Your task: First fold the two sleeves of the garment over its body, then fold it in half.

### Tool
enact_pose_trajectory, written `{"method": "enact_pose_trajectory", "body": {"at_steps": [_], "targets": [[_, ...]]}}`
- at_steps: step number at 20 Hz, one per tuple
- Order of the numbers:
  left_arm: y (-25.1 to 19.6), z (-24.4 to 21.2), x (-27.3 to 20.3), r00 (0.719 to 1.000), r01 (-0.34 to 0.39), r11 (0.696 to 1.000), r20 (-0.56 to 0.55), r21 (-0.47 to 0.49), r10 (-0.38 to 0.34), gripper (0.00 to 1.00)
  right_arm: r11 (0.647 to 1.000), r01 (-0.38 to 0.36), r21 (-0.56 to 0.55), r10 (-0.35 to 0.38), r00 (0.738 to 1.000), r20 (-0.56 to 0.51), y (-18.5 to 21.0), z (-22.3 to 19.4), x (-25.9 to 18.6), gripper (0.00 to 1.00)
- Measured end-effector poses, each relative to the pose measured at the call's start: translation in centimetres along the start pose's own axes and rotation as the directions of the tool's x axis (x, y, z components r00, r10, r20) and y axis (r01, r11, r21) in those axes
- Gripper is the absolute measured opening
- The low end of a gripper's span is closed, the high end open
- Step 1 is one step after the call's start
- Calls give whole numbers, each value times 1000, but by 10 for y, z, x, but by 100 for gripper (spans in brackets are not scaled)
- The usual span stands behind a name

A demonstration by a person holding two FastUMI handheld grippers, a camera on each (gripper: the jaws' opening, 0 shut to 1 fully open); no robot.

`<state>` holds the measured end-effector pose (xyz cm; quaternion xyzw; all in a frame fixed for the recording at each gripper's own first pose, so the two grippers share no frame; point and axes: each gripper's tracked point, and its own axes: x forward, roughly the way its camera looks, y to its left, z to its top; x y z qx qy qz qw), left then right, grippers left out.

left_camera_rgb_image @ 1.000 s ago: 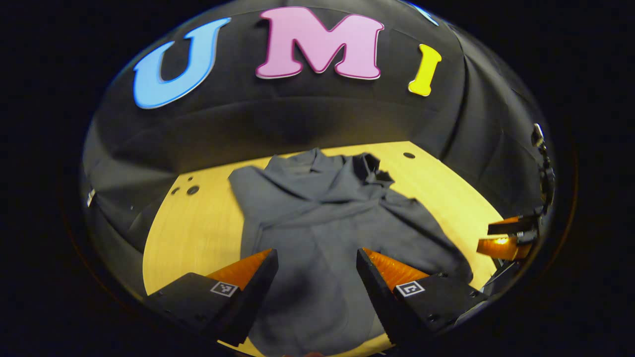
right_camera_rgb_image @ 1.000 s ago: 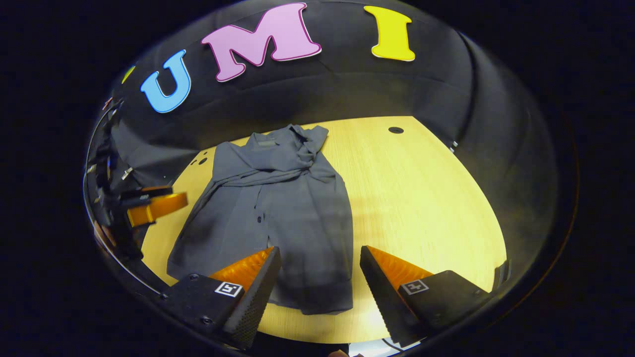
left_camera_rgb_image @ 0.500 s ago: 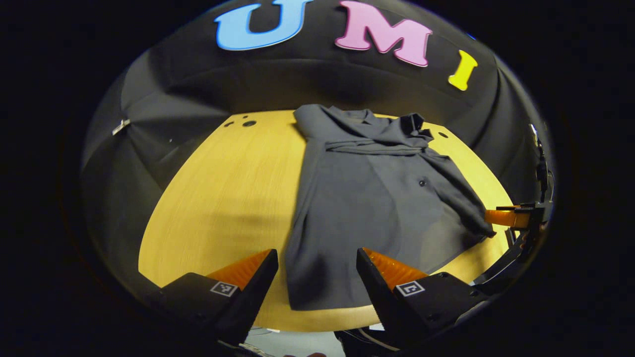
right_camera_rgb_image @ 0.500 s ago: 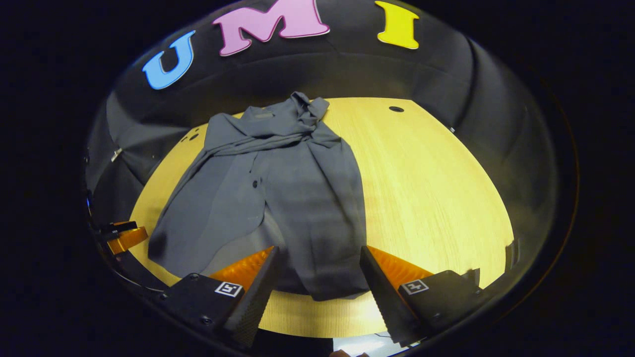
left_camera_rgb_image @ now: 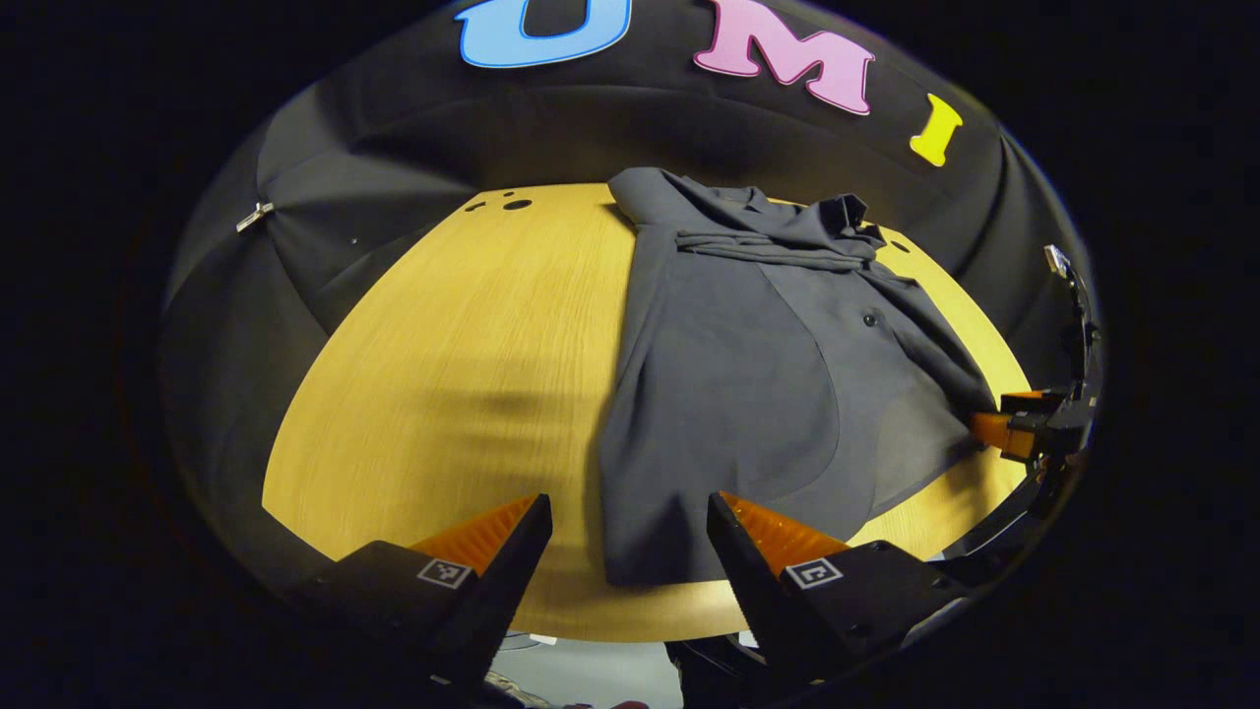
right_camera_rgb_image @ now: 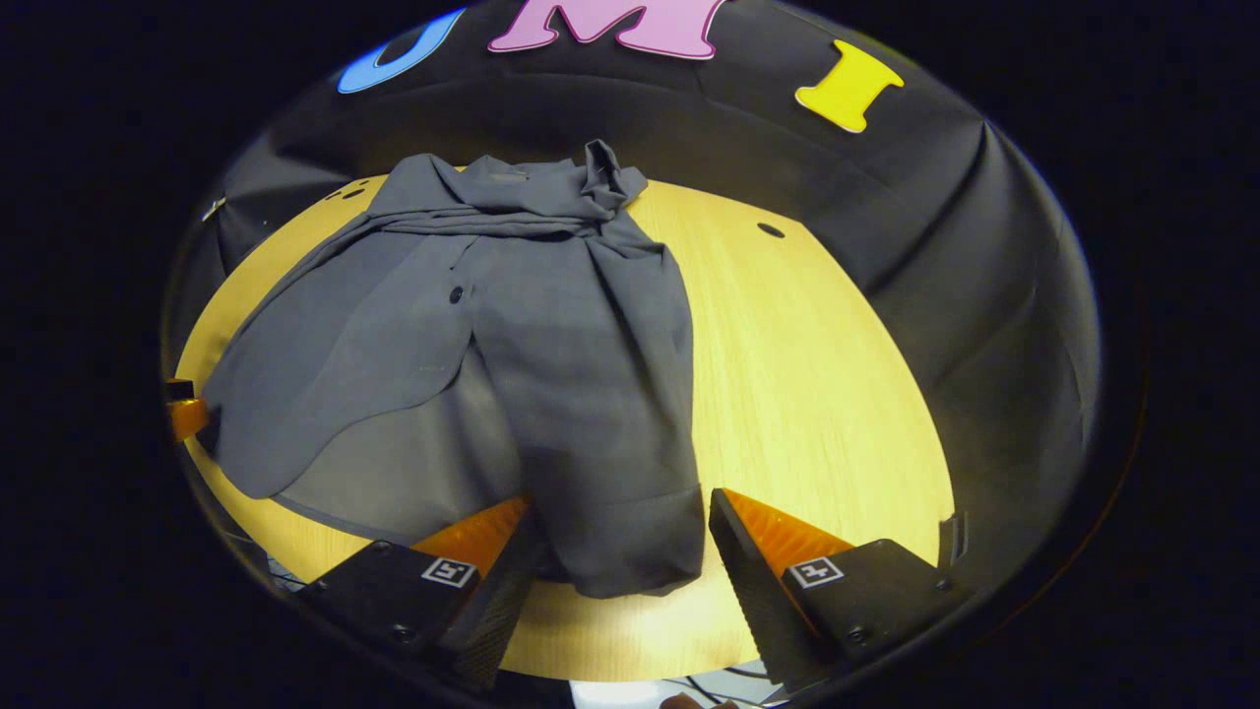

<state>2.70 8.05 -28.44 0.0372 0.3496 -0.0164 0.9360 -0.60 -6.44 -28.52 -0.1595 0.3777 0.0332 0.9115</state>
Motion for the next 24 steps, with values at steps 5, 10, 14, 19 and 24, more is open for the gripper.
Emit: {"method": "enact_pose_trajectory", "body": {"at_steps": [5, 10, 14, 19, 24], "targets": [[-6, -19, 8, 998, -2, 1000, -55, 21, 3, 100, 999, -21, 31, 22, 1000, -19, 2, -2, 12, 96], [-20, -23, 16, 998, 34, 997, -56, 69, -30, 96, 984, -87, 157, 99, 993, -71, 18, -7, 14, 70], [-36, -13, 23, 998, 53, 994, -50, 93, -49, 69, 983, -99, 152, 114, 989, -94, 23, -4, 15, 45], [-57, 0, 35, 997, 75, 994, -40, 77, -72, 15, 993, -106, 45, 111, 987, -113, 29, -2, 15, 11], [-68, 18, 27, 991, 134, 990, 24, -44, -133, 6, 982, -154, 110, 164, 982, -90, 23, 10, 11, 5]]}}
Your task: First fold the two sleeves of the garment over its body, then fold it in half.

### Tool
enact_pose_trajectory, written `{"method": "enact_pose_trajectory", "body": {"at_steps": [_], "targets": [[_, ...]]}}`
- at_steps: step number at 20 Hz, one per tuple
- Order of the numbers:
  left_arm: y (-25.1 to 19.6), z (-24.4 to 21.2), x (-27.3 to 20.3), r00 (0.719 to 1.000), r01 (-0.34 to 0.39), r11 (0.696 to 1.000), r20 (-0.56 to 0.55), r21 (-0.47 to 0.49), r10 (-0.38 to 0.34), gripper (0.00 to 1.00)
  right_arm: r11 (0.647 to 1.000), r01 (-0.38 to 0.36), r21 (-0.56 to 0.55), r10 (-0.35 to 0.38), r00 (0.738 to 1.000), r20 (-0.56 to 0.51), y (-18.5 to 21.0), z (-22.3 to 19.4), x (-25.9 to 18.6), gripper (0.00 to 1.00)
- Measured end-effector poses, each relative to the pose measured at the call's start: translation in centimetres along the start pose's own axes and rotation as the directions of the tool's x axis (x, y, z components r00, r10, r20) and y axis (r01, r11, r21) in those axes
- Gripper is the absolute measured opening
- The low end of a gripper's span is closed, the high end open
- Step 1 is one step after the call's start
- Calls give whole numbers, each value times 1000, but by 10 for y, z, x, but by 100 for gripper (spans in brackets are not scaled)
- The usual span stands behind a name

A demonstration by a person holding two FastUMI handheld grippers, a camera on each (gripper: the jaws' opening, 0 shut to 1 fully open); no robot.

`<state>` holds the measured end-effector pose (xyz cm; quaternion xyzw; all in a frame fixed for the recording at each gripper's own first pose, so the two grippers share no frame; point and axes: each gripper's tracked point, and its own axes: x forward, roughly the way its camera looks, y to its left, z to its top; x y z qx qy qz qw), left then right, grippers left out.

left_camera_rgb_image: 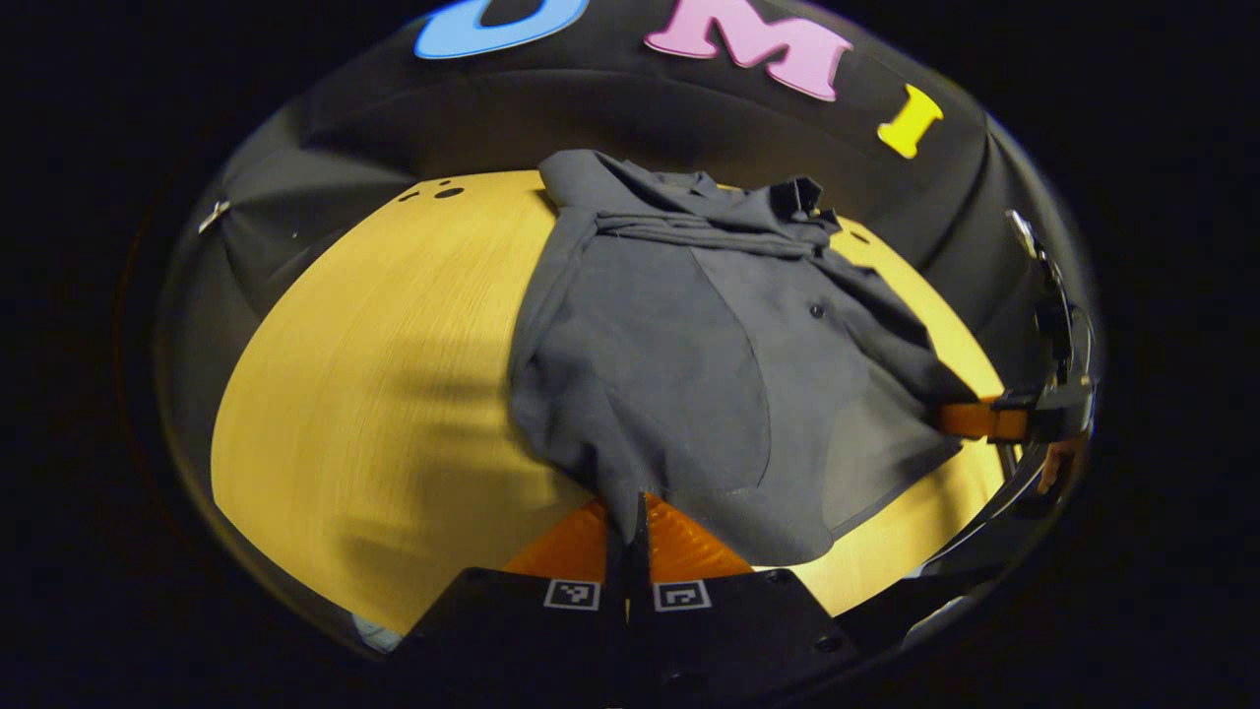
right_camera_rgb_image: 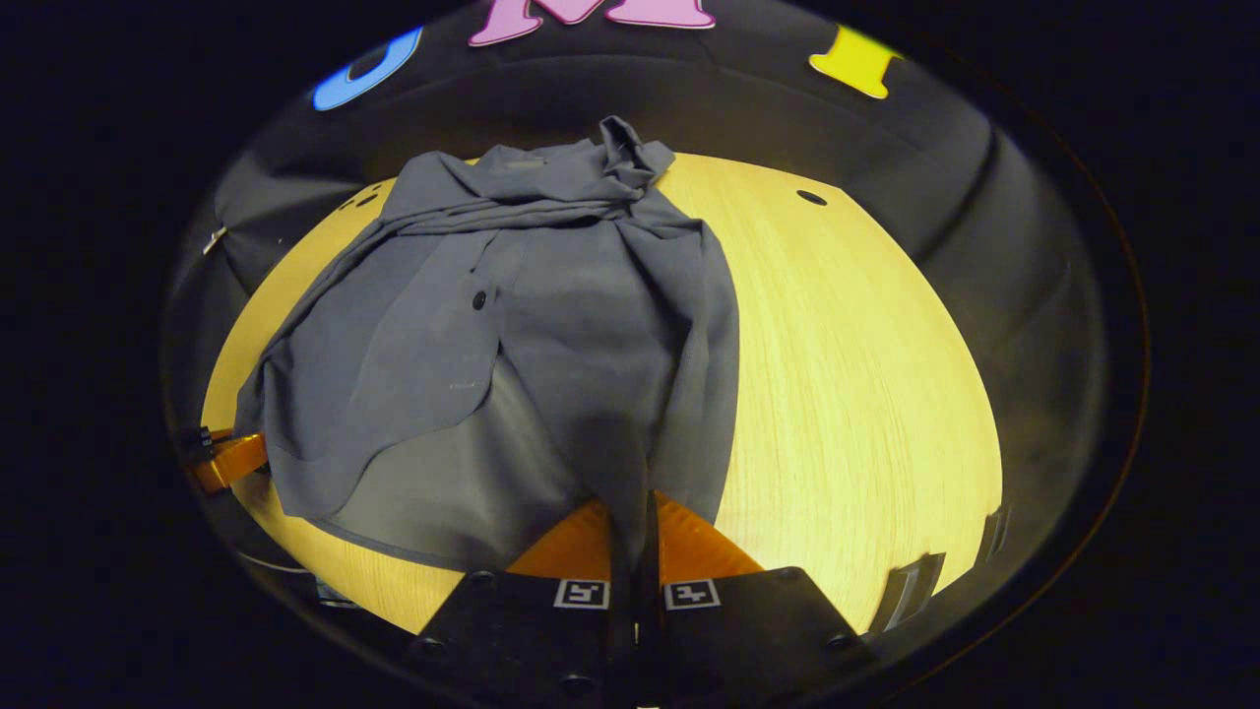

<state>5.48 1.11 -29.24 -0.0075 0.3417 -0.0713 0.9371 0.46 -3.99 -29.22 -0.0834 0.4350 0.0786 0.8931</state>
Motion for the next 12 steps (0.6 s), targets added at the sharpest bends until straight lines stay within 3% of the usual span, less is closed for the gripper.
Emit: {"method": "enact_pose_trajectory", "body": {"at_steps": [4, 8, 12], "targets": [[-10, 26, -17, 998, 21, 999, 52, -40, -19, 6, 999, -40, 11, 39, 999, 18, 0, 17, -13, 6], [-32, 64, -35, 986, 92, 992, 143, -81, -79, 5, 993, -116, 4, 115, 992, 45, 12, 38, -29, 5], [-39, 95, -48, 979, 97, 990, 188, -101, -77, 6, 986, -161, 29, 159, 984, 81, 18, 71, -35, 5]]}}
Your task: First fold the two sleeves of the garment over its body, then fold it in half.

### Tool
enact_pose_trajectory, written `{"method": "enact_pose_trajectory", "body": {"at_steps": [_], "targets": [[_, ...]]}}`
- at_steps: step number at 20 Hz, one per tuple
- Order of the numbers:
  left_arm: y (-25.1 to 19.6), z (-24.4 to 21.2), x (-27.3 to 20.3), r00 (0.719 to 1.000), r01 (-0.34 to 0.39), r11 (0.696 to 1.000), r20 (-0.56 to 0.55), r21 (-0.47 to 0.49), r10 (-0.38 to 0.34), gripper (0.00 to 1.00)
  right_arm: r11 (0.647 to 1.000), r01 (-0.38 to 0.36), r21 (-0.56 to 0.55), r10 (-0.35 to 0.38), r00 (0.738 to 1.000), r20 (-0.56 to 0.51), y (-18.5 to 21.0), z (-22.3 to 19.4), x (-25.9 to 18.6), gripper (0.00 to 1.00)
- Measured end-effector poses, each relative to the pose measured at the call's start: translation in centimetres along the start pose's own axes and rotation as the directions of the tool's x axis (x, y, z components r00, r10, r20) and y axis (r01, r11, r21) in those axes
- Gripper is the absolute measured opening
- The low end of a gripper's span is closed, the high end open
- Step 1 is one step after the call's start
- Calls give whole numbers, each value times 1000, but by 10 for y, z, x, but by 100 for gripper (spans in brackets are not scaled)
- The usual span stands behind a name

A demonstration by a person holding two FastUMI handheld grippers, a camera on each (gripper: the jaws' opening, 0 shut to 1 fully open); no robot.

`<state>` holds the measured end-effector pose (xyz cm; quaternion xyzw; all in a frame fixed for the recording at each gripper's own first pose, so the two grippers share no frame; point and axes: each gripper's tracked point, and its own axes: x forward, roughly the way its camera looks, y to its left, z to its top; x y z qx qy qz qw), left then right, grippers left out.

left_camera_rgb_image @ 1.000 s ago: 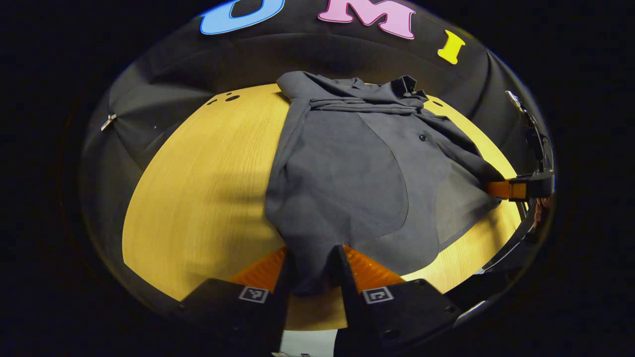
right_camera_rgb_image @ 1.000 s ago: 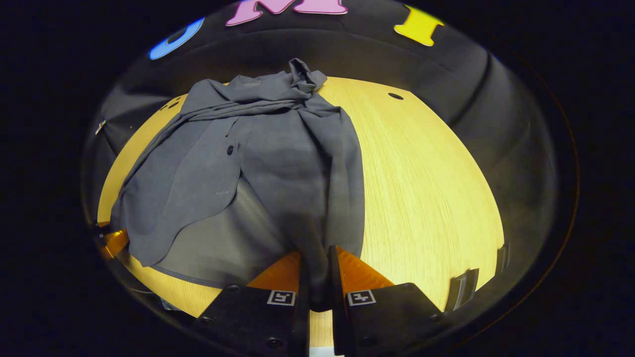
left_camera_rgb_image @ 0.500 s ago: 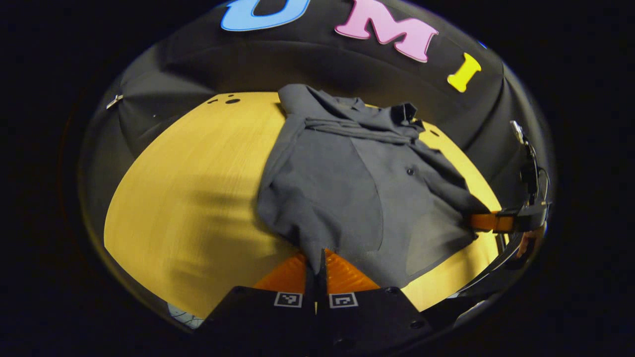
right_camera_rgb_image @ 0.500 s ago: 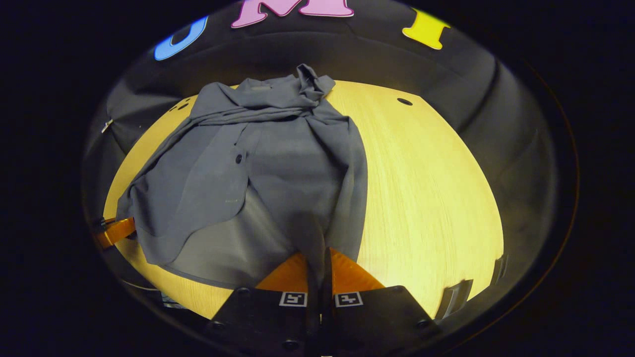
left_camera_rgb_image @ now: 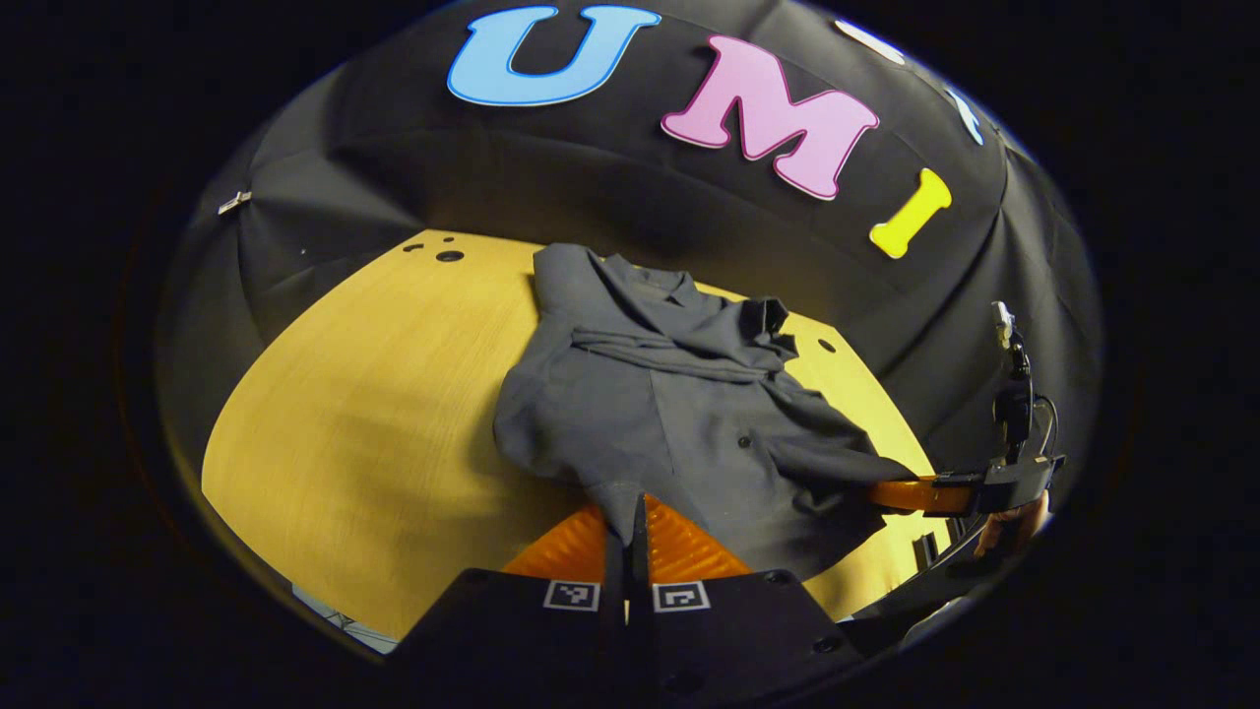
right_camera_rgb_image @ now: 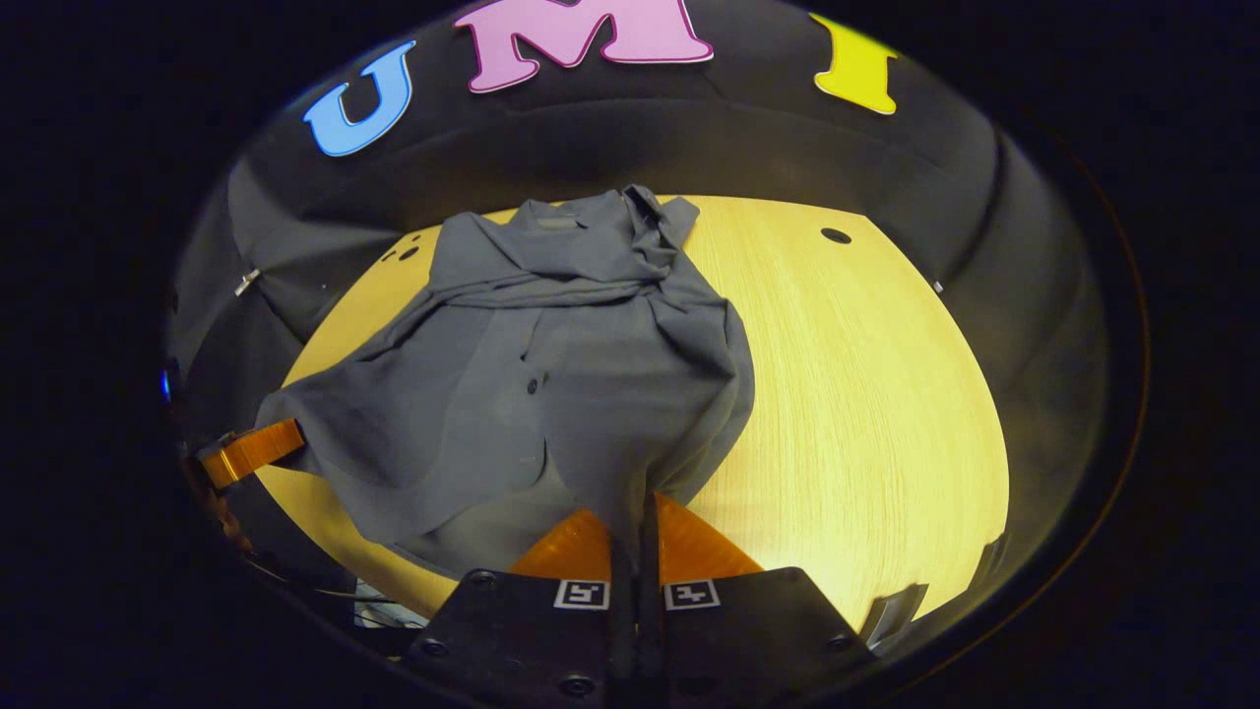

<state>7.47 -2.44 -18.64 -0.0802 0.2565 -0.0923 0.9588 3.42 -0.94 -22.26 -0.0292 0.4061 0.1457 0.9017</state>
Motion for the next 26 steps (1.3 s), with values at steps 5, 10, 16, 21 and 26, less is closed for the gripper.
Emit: {"method": "enact_pose_trajectory", "body": {"at_steps": [5, 10, 16, 21, 26], "targets": [[-5, 42, 1, 999, -7, 1000, 51, -28, 9, 5, 997, -75, 33, 74, 997, 28, 9, 48, 0, 5], [-5, 92, 19, 993, -6, 1000, 121, -30, 10, 5, 994, -105, -25, 107, 990, 95, 17, 106, 13, 5], [-6, 158, 59, 983, -6, 1000, 182, -25, 11, 5, 993, -104, -50, 111, 979, 168, 18, 165, 39, 5], [-1, 217, 95, 967, -22, 999, 255, -36, 30, 6, 996, -86, -25, 90, 962, 257, 10, 226, 72, 6], [9, 263, 136, 949, -41, 998, 311, -53, 55, 5, 999, -49, -17, 52, 939, 340, 2, 279, 107, 5]]}}
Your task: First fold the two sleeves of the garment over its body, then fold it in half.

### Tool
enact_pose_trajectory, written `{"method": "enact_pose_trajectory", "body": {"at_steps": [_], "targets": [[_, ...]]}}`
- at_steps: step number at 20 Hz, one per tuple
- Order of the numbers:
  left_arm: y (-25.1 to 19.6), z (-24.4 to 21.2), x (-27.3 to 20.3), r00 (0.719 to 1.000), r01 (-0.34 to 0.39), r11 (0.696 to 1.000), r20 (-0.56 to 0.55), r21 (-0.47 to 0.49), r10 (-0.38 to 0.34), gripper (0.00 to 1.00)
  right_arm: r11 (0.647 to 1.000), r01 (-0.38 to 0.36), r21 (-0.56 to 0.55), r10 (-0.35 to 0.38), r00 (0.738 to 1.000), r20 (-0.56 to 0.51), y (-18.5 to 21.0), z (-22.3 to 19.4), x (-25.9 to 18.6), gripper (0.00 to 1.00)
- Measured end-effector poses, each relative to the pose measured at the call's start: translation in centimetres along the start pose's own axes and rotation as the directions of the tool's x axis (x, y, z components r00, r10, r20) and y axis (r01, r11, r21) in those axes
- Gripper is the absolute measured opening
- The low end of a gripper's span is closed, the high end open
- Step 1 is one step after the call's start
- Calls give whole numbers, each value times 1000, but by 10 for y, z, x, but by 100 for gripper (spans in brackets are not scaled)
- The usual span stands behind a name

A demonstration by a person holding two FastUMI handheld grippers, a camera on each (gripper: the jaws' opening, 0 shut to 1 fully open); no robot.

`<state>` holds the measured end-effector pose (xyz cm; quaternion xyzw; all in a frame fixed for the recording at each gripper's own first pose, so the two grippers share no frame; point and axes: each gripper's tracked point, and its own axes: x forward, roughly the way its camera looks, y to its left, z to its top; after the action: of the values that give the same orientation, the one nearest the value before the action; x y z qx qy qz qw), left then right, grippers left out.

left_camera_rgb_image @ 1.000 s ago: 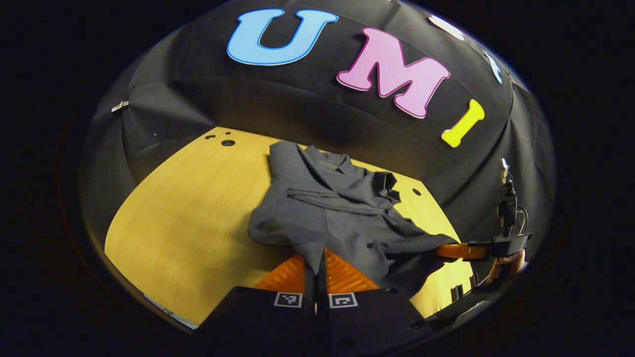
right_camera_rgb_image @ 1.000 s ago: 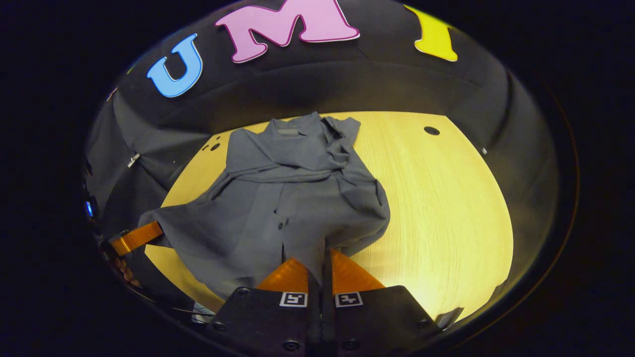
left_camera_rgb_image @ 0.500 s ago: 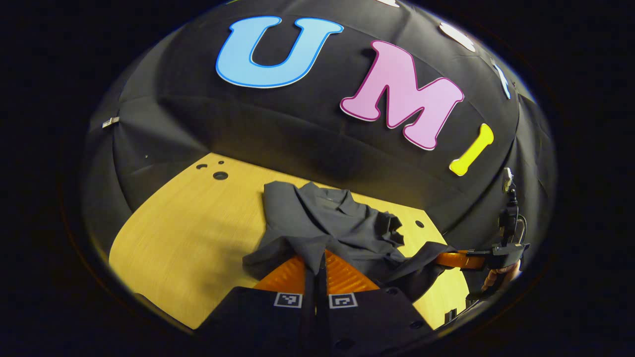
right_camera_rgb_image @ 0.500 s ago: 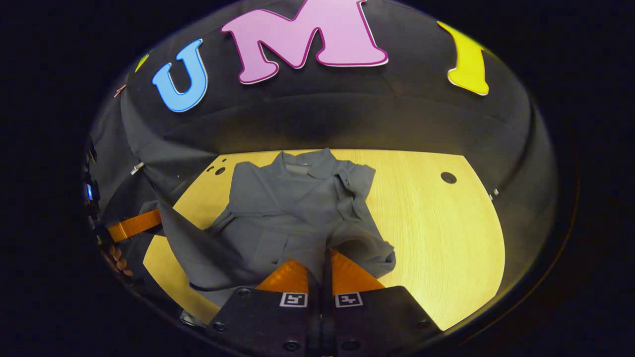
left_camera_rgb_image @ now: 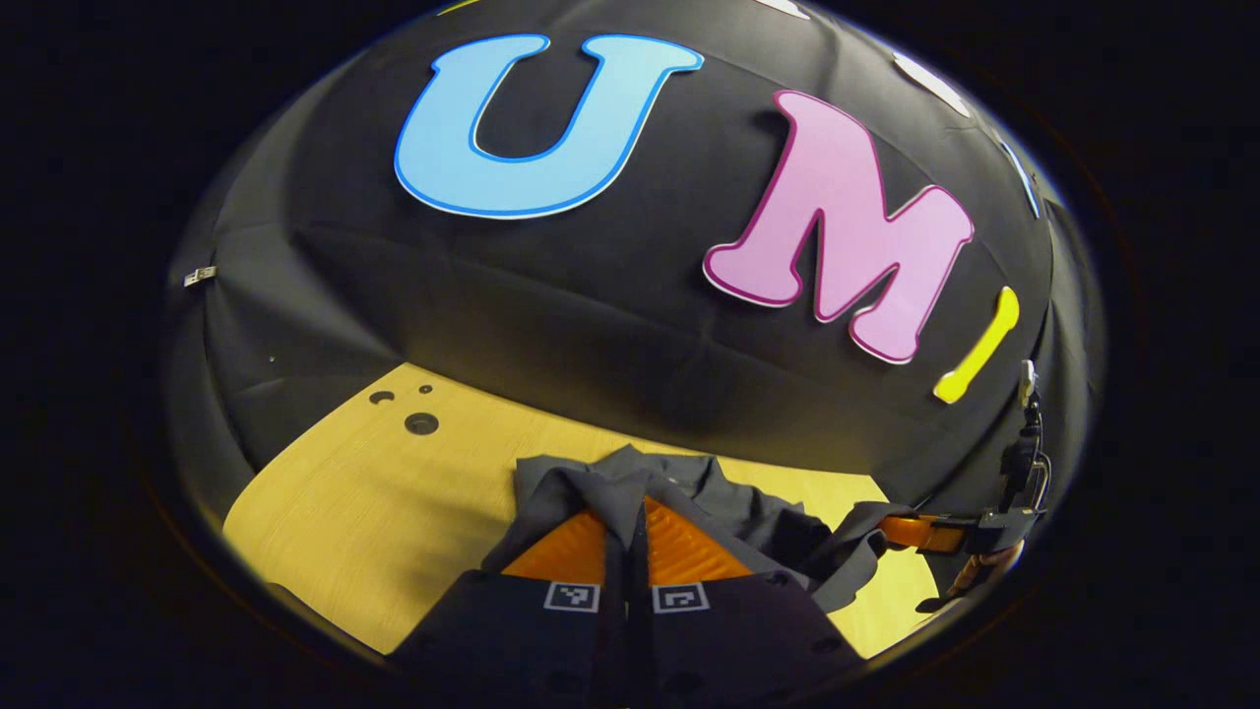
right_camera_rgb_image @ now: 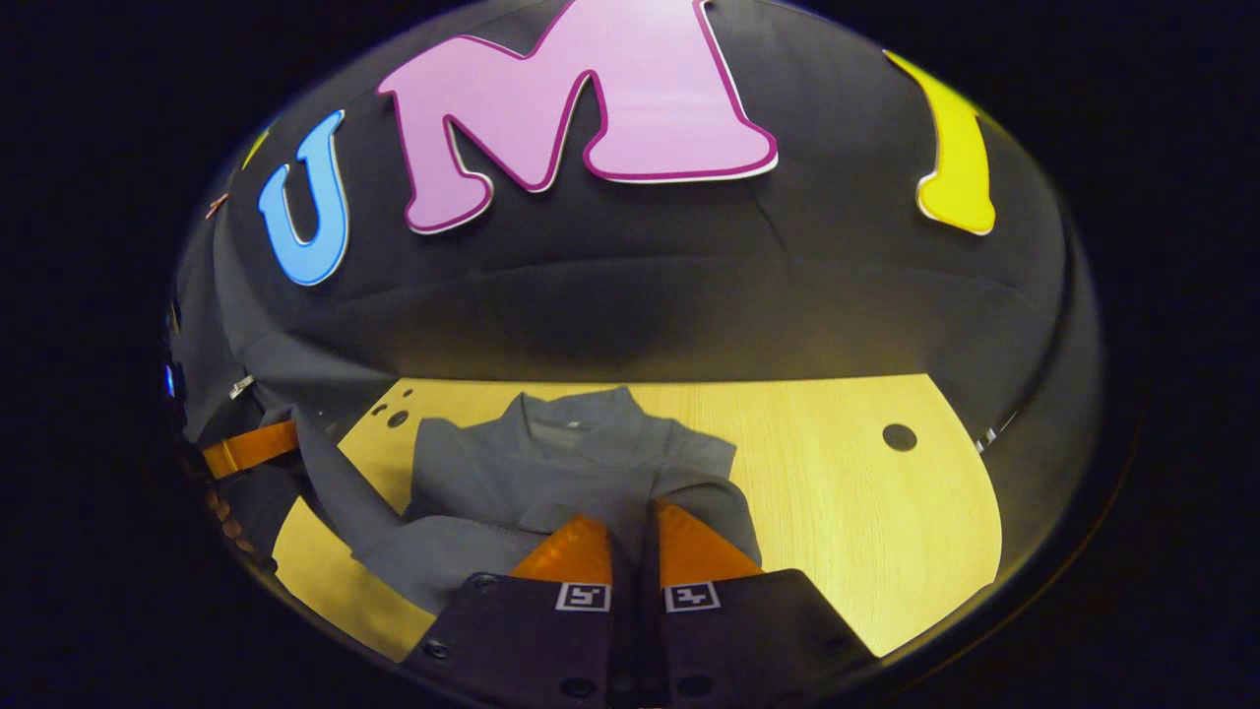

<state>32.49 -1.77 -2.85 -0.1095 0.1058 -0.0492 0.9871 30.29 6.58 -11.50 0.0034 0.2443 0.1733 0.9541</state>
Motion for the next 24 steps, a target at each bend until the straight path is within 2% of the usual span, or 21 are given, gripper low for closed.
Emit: {"method": "enact_pose_trajectory", "body": {"at_steps": [4, 10, 13, 16, 19, 20, 21, 22, 23, 24], "targets": [[13, 18, 52, 999, -21, 999, 44, -29, 23, 5, 999, 27, -31, -25, 998, 63, -5, 31, 41, 5], [42, 26, 138, 997, -56, 998, 53, -8, 56, 5, 996, 81, -47, -74, 988, 139, -15, 57, 101, 5], [52, 18, 166, 997, -60, 998, 41, 8, 60, 5, 992, 117, -46, -108, 981, 164, -22, 58, 125, 5], [67, -5, 188, 996, -93, 995, -8, 20, 93, 5, 985, 156, -74, -143, 978, 150, -32, 44, 145, 5], [67, -16, 193, 992, -116, 992, -36, 40, 117, 6, 979, 168, -113, -154, 981, 118, -34, 27, 156, 12], [66, -15, 193, 993, -111, 993, -35, 39, 113, 8, 980, 167, -110, -156, 982, 108, -35, 25, 156, 20], [67, -13, 186, 993, -116, 992, -33, 48, 118, 11, 981, 172, -96, -162, 982, 100, -37, 22, 155, 24], [73, -15, 194, 990, -134, 988, -32, 71, 136, 24, 981, 175, -82, -167, 982, 92, -38, 22, 152, 35], [71, -14, 189, 988, -149, 984, -30, 102, 152, 38, 981, 181, -73, -174, 981, 90, -42, 24, 148, 39], [72, -6, 180, 986, -164, 978, -16, 126, 168, 52, 981, 181, -64, -175, 980, 95, -43, 25, 144, 56]]}}
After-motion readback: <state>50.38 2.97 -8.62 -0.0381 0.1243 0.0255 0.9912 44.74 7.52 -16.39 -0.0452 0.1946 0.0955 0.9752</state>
